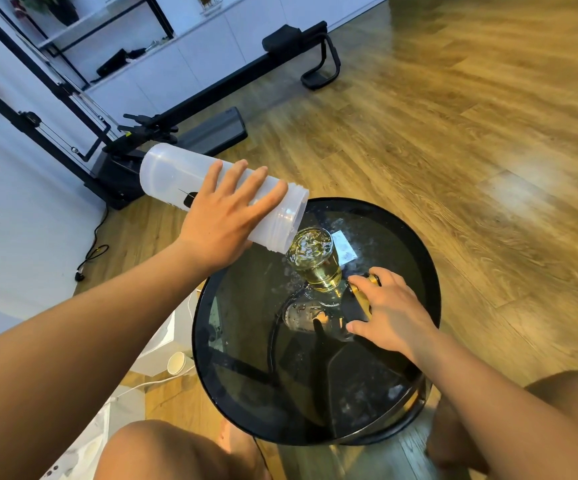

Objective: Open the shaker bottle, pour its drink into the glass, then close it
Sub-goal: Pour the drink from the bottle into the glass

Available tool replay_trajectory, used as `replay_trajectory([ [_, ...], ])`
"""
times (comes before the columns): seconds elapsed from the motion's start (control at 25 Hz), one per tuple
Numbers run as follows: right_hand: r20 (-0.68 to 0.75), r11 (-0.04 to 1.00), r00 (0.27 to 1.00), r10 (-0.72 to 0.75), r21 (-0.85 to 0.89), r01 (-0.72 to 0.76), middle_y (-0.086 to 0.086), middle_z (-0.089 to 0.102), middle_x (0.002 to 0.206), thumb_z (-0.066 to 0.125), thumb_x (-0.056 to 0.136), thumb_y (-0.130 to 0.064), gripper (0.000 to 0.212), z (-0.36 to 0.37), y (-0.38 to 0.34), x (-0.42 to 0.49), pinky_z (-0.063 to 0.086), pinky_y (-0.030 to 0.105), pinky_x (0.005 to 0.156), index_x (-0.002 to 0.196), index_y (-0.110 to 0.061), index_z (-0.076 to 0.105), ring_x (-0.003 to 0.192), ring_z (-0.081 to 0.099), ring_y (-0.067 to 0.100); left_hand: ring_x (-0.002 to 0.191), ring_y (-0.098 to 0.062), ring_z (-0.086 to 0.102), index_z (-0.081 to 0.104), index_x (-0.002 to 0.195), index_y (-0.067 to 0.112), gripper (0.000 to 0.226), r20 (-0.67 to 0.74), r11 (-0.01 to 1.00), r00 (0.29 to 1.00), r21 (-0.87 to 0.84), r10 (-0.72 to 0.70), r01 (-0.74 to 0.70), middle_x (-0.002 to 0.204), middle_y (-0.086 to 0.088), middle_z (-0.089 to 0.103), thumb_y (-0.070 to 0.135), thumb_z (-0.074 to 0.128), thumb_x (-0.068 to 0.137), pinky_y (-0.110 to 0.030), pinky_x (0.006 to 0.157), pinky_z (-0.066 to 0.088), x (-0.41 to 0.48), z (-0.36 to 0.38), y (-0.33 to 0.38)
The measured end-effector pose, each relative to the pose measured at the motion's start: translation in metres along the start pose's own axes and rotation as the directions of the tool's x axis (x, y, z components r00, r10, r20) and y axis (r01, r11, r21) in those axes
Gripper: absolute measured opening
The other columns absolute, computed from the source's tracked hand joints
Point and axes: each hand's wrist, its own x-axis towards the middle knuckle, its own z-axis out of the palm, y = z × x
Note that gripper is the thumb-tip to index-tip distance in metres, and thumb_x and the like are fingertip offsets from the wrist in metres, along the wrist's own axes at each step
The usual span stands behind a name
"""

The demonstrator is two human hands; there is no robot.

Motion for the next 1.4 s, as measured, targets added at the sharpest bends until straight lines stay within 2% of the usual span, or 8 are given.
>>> replay_trajectory([
  [0.48, 0.010, 1.000, 1.000, 0.002, 0.005, -0.002, 0.002, 0.024, 0.154, 0.072, 0.072, -0.058, 0.086, -0.0033, -0.0020, -0.0012, 0.026, 0.044, 0.112, 0.145, -0.039, 0.029, 0.142, 0.017, 0.025, 0.136, -0.050, 0.041, 0.017, 0.148, 0.025, 0.100, 0.049, 0.997, 0.997, 0.041, 0.067, -0.069, 0.150, -0.023, 0.045, 0.032, 0.085, 0.076, -0.066, 0.114, 0.028, -0.0024, 0.0001, 0.0022],
  [0.68, 0.006, 1.000, 1.000, -0.001, 0.004, 0.001, 0.002, 0.025, 0.154, 0.072, 0.072, -0.058, 0.086, -0.0037, -0.0020, -0.0016, 0.027, 0.044, 0.112, 0.145, -0.039, 0.029, 0.142, 0.018, 0.026, 0.138, -0.049, 0.040, 0.012, 0.147, 0.027, 0.099, 0.072, 0.999, 0.997, 0.016, 0.027, -0.028, 0.152, -0.021, 0.044, 0.034, 0.083, 0.079, -0.065, 0.113, 0.027, -0.0003, 0.0000, 0.0038],
  [0.92, 0.009, 1.000, 1.000, -0.003, 0.005, 0.003, 0.003, 0.025, 0.154, 0.071, 0.072, -0.059, 0.087, -0.0040, -0.0022, -0.0009, 0.027, 0.043, 0.111, 0.145, -0.038, 0.029, 0.142, 0.018, 0.026, 0.136, -0.045, 0.040, 0.013, 0.144, 0.027, 0.097, 0.094, 0.994, 0.992, -0.061, -0.084, 0.090, 0.150, -0.016, 0.045, 0.036, 0.082, 0.076, -0.062, 0.111, 0.029, 0.0013, -0.0003, 0.0036],
  [1.2, 0.014, 1.000, 1.000, -0.002, -0.001, 0.002, 0.003, 0.024, 0.154, 0.071, 0.073, -0.058, 0.087, -0.0050, -0.0030, -0.0016, 0.026, 0.044, 0.112, 0.146, -0.038, 0.028, 0.143, 0.017, 0.026, 0.134, -0.044, 0.043, 0.014, 0.144, 0.027, 0.097, 0.095, 0.995, 0.993, -0.065, -0.071, 0.078, 0.149, -0.015, 0.046, 0.037, 0.082, 0.075, -0.061, 0.109, 0.030, 0.0005, 0.0025, 0.0071],
  [1.4, 0.021, 1.000, 1.000, -0.003, 0.002, 0.003, 0.003, 0.024, 0.155, 0.071, 0.074, -0.057, 0.086, -0.0058, -0.0038, -0.0014, 0.027, 0.044, 0.112, 0.146, -0.038, 0.028, 0.143, 0.016, 0.026, 0.136, -0.039, 0.040, 0.027, 0.154, 0.025, 0.094, 0.130, 0.985, 0.983, -0.099, -0.127, 0.140, 0.150, -0.009, 0.044, 0.040, 0.077, 0.076, -0.059, 0.111, 0.029, 0.0027, 0.0038, 0.0087],
])
